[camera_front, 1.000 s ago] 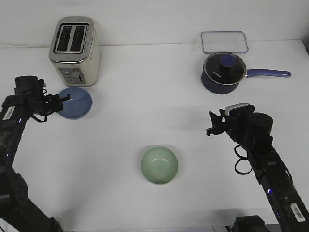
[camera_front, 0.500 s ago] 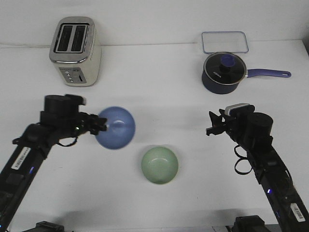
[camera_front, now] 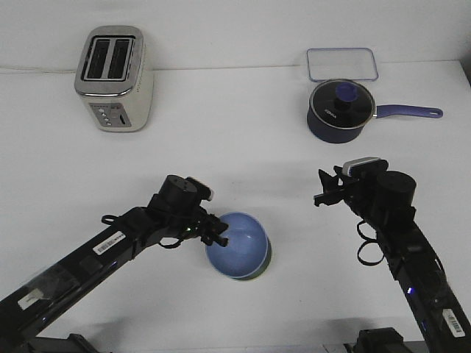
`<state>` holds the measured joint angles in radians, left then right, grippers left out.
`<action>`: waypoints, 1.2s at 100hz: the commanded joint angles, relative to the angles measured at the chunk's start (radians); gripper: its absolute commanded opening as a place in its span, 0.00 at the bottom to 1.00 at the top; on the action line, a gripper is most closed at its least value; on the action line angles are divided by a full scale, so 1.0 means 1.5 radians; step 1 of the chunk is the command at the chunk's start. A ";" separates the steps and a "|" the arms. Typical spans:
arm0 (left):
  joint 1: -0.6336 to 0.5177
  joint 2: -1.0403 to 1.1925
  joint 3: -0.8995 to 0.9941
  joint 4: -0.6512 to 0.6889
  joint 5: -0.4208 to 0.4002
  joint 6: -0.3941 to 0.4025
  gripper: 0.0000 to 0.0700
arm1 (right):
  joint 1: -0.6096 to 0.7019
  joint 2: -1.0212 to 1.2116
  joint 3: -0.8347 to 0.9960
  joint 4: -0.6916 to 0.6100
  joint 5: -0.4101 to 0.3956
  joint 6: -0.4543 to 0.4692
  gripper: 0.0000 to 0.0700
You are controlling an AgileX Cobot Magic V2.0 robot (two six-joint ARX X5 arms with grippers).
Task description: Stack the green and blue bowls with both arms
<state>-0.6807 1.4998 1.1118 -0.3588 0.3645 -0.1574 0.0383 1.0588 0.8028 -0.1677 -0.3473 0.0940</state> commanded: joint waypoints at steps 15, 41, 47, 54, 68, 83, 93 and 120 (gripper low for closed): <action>-0.023 0.042 0.011 0.017 0.001 0.013 0.06 | 0.002 0.001 0.004 0.006 -0.003 0.007 0.40; -0.019 0.041 0.024 0.040 0.000 0.040 0.68 | 0.002 0.001 0.004 0.006 -0.003 0.007 0.40; -0.007 0.027 0.036 0.036 -0.007 0.042 0.68 | 0.002 0.001 0.004 0.006 -0.003 0.007 0.40; 0.008 0.003 0.051 0.035 -0.043 0.046 0.68 | 0.002 0.001 0.004 0.006 -0.003 0.007 0.40; 0.054 -0.077 0.063 0.057 -0.175 0.084 0.68 | 0.002 0.001 0.004 0.006 -0.003 0.007 0.40; 0.129 -0.158 0.063 0.105 -0.295 0.137 0.64 | 0.002 0.001 0.004 0.008 -0.003 0.007 0.39; 0.206 -0.199 0.061 0.117 -0.307 0.140 0.24 | 0.002 -0.003 0.004 0.008 -0.002 0.001 0.30; 0.379 -0.338 -0.099 0.230 -0.278 0.154 0.02 | 0.001 -0.134 -0.100 0.121 0.026 -0.028 0.00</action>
<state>-0.1402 1.0485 1.0485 -0.1078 -0.0795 0.0441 0.0383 0.9131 0.7132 -0.0605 -0.3161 0.0696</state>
